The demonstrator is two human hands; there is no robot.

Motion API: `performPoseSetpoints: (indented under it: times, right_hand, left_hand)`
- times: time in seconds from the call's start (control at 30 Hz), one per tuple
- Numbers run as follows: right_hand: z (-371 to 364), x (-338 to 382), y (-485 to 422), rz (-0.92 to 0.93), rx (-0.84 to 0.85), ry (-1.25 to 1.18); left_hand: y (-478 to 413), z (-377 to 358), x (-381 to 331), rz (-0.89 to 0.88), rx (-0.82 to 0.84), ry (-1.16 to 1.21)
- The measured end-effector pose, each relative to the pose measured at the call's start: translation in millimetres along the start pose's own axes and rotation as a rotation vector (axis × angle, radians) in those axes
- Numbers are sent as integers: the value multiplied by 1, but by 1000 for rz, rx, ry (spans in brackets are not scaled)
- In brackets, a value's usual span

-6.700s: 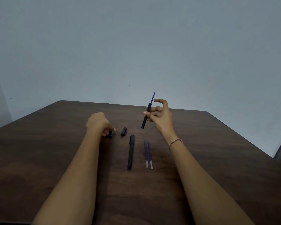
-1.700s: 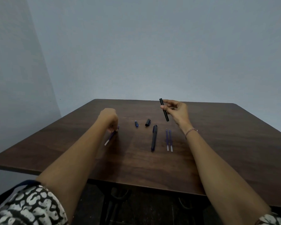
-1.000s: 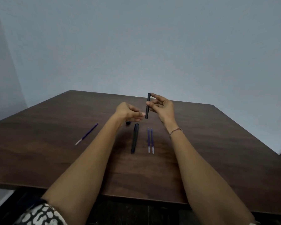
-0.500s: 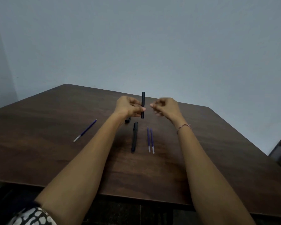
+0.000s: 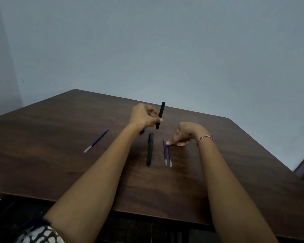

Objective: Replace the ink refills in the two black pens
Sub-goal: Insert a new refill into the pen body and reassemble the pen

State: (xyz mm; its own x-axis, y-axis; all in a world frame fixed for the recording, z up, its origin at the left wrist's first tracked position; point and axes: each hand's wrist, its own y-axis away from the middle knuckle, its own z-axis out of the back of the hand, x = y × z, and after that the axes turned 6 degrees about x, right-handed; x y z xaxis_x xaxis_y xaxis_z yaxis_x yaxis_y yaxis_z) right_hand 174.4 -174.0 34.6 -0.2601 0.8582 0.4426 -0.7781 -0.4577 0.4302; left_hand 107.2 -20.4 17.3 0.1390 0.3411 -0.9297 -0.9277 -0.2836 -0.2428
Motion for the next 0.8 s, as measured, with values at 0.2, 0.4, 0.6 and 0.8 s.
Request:
performPoseSetpoints:
  times: [0.2, 0.4, 0.6, 0.8]
  right_hand:
    - [3, -2, 3, 5, -31, -82]
    - [2, -1, 2, -89, 46, 10]
    - [-1, 1, 3, -86, 28, -7]
    - [-5, 2, 1, -43, -145, -23]
  left_hand:
    - [2, -1, -1, -11, -9, -27]
    - [2, -2, -1, -29, -10, -62]
    - [2, -2, 0, -38, -8, -95]
    - [1, 0, 0, -58, -25, -135]
